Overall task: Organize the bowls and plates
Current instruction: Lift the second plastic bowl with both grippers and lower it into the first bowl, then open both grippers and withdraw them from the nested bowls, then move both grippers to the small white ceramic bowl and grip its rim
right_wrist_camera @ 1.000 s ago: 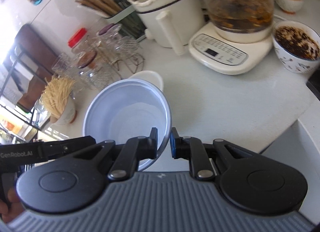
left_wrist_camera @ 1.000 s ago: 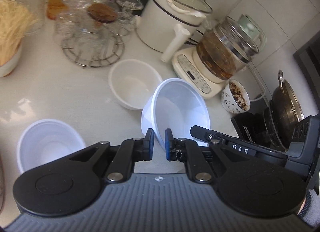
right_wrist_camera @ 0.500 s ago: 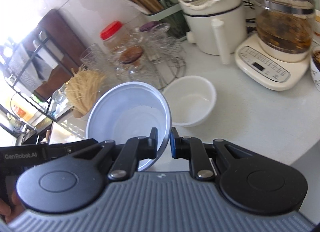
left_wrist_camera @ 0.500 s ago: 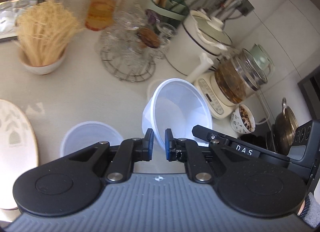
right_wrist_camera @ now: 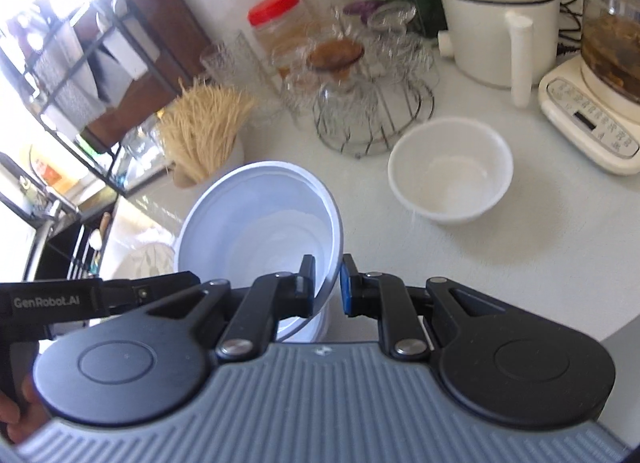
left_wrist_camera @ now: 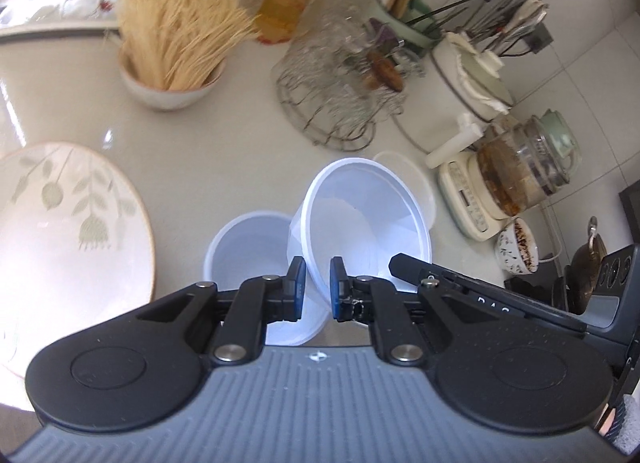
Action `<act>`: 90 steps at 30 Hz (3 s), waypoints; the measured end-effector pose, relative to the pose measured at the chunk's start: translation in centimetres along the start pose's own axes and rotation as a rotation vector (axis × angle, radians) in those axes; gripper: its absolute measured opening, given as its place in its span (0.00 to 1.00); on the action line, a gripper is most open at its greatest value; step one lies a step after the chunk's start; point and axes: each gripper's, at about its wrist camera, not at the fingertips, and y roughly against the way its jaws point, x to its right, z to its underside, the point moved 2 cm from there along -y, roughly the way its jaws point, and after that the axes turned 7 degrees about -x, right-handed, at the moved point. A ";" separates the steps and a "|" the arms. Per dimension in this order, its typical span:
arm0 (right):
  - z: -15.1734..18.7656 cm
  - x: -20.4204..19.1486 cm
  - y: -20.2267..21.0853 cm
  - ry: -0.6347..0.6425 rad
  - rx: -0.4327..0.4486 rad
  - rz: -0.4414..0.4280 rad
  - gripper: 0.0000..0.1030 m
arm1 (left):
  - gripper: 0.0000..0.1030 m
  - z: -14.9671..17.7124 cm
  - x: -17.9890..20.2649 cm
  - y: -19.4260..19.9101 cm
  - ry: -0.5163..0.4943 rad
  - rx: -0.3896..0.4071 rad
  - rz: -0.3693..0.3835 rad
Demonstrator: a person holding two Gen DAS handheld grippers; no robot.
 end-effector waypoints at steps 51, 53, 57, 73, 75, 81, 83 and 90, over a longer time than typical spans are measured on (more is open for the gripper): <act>-0.3 -2.9 -0.8 0.002 0.024 0.045 0.50 | 0.29 -2.1 -1.2 3.1 -0.076 0.048 -0.058; -0.4 -3.1 0.2 0.002 0.060 0.054 0.50 | 0.29 -2.6 -0.4 3.5 -0.117 0.055 -0.053; -0.7 -3.5 1.8 -0.011 0.121 0.078 0.50 | 0.29 -3.7 1.0 4.5 -0.190 0.068 -0.028; 0.7 -5.8 6.6 -0.127 0.305 0.183 0.50 | 0.29 -4.4 3.7 6.8 -0.407 0.059 0.062; 1.1 -5.9 6.7 -0.151 0.309 0.196 0.50 | 0.29 -4.3 3.9 7.0 -0.428 0.054 0.062; 2.0 -5.9 6.8 -0.194 0.324 0.219 0.50 | 0.29 -4.3 4.1 6.2 -0.446 0.024 0.065; 2.1 -5.6 6.9 -0.202 0.325 0.229 0.50 | 0.29 -4.4 4.4 5.6 -0.448 0.016 0.068; 1.7 -3.0 7.4 -0.253 0.340 0.255 0.50 | 0.29 -5.2 6.7 3.3 -0.464 -0.004 0.067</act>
